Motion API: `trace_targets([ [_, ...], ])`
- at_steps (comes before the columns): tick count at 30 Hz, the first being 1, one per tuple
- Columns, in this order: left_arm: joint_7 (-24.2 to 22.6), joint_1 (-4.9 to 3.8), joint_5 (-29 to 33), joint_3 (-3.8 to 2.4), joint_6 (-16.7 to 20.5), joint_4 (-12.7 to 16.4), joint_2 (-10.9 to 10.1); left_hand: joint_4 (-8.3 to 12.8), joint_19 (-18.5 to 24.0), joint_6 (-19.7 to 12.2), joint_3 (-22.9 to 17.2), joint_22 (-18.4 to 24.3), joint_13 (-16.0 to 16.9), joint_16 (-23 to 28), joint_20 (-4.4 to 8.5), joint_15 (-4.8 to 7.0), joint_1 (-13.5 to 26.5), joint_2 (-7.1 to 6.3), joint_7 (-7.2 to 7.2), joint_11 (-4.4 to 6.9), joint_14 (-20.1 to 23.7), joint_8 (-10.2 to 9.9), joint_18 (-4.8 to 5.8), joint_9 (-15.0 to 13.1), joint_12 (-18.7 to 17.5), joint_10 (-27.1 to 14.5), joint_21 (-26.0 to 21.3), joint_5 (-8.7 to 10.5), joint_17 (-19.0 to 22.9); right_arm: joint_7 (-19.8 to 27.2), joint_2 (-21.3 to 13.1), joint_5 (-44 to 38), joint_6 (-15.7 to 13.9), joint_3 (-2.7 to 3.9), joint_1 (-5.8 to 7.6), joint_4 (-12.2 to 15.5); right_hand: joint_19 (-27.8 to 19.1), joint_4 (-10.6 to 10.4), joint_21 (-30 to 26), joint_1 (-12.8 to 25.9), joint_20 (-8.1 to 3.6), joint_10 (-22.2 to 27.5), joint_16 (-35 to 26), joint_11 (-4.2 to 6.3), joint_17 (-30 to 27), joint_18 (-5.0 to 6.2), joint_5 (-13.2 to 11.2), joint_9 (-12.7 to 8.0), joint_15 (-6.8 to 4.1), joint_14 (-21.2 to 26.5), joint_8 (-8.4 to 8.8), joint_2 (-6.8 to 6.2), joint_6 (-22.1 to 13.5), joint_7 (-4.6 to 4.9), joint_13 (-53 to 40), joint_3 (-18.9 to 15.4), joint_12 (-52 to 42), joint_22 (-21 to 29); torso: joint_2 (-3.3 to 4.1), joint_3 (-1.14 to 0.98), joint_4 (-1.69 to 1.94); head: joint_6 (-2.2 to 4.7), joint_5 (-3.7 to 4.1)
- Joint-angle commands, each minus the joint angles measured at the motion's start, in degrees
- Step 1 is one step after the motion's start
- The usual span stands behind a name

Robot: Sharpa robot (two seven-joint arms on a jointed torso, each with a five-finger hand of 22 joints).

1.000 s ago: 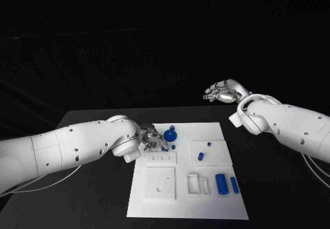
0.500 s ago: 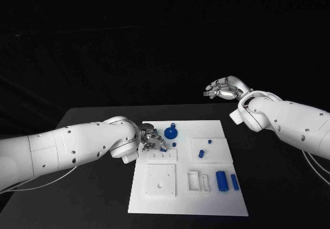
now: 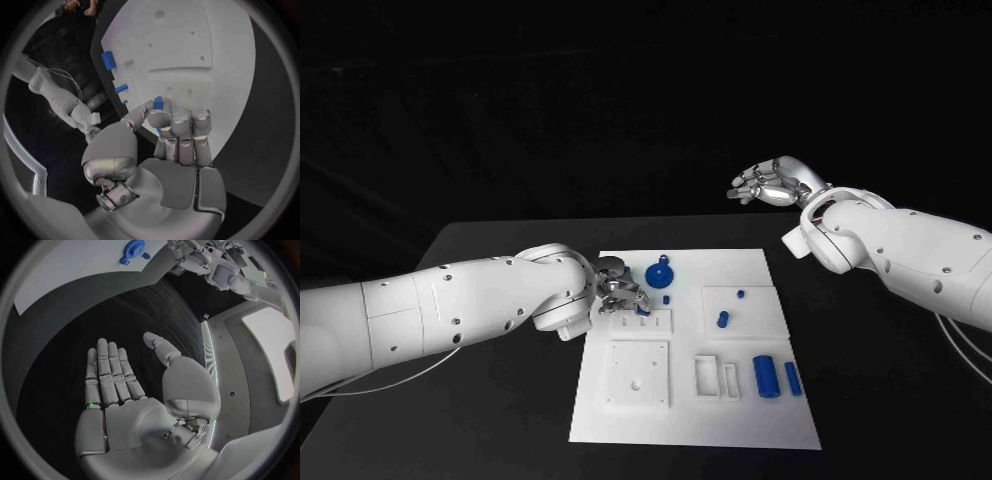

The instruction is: Assemble the parts on the task board

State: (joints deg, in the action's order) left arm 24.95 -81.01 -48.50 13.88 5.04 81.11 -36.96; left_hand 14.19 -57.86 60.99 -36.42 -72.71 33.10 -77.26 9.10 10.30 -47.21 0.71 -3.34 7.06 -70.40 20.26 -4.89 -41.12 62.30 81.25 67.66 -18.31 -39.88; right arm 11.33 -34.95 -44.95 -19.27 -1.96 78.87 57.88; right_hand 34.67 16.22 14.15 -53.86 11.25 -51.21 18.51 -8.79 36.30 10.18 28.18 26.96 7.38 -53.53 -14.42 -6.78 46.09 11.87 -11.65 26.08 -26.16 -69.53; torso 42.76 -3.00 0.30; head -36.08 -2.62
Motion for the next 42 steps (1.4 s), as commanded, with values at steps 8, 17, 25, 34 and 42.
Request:
trace_targets([
  [8,-0.2,0.66,-2.3,-0.02,-1.4,-0.1,0.2,-0.1,-0.3,13.6,-0.4,-0.1,0.2,-0.3,6.47,2.31,-0.5,0.77,5.63,1.3,-2.8,0.2,-1.11,-16.2,0.2,-1.6,0.4,-0.87,0.1,0.5,0.3,0.3,0.7,0.04,0.05,-0.1,-0.7,-0.1,-0.3,-0.1,0.12,-0.4,-0.5,-0.1,-0.1,-0.07,0.6,-0.2,0.59,0.1,-0.21,0.25,-0.2,0.0,0.4,-0.5,0.5,-0.1,0.02,-0.03,-0.01,-0.33,0.01],
  [17,0.1,0.97,-2.8,-0.02,-3.0,-0.5,0.5,-0.3,-0.3,13.6,-0.4,-0.1,0.2,-0.3,6.43,2.27,-0.4,0.99,5.61,1.28,-2.7,0.1,-1.08,-16.2,0.2,-1.6,0.4,-0.94,0.1,0.4,0.5,0.3,1.0,0.04,0.04,-0.2,-0.8,-0.1,-0.4,-0.1,0.21,-0.4,-0.6,-0.15,-0.2,-0.02,0.9,-0.3,0.64,0.1,-0.24,0.34,-0.2,0.01,0.8,-0.5,0.5,-0.2,0.0,-0.02,0.02,-0.67,0.01],
  [25,0.1,1.06,-2.9,-0.03,-2.6,-0.9,0.6,-0.3,-0.2,13.5,-0.4,-0.2,0.2,-0.3,6.41,2.24,-0.3,1.02,5.57,1.24,-2.6,0.0,-1.07,-16.2,0.2,-1.7,0.4,-0.91,0.1,0.4,0.6,0.3,0.8,0.03,0.03,-0.2,-1.0,-0.1,-0.5,-0.1,0.29,-0.5,-0.7,-0.16,-0.2,-0.01,1.1,-0.4,0.7,0.3,-0.26,0.32,-0.2,0.02,1.0,-0.6,0.6,-0.2,-0.02,-0.01,0.03,-0.72,0.16],
  [34,0.1,1.21,-2.9,-0.03,-3.1,-1.1,0.6,-0.3,-0.1,13.5,-0.4,-0.2,0.3,-0.3,6.4,2.22,-0.3,1.05,5.54,1.21,-2.5,0.0,-1.07,-16.2,0.2,-1.7,0.4,-0.8,0.2,0.5,0.7,0.3,0.9,0.03,-0.02,-0.3,-1.4,-0.1,-0.7,-0.1,0.42,-0.5,-1.0,-0.22,-0.3,-0.02,1.2,-0.5,0.84,0.6,-0.28,0.28,-0.3,0.03,1.4,-0.7,0.6,-0.2,-0.03,-0.06,0.05,-0.94,0.2],
  [42,0.0,1.27,-2.9,-0.03,-3.1,-1.2,0.6,-0.3,-0.1,13.4,-0.4,-0.2,0.3,-0.3,6.39,2.21,-0.2,1.01,5.52,1.19,-2.5,-0.1,-1.07,-16.2,0.1,-1.7,0.4,-0.75,0.2,0.4,0.8,0.3,1.0,0.02,-0.07,-0.4,-1.6,-0.1,-0.8,0.0,0.49,-0.5,-1.1,-0.25,-0.3,-0.02,1.2,-0.6,0.91,0.7,-0.29,0.31,-0.3,0.04,1.7,-0.7,0.7,-0.3,-0.05,-0.09,0.01,-1.01,0.22],
])
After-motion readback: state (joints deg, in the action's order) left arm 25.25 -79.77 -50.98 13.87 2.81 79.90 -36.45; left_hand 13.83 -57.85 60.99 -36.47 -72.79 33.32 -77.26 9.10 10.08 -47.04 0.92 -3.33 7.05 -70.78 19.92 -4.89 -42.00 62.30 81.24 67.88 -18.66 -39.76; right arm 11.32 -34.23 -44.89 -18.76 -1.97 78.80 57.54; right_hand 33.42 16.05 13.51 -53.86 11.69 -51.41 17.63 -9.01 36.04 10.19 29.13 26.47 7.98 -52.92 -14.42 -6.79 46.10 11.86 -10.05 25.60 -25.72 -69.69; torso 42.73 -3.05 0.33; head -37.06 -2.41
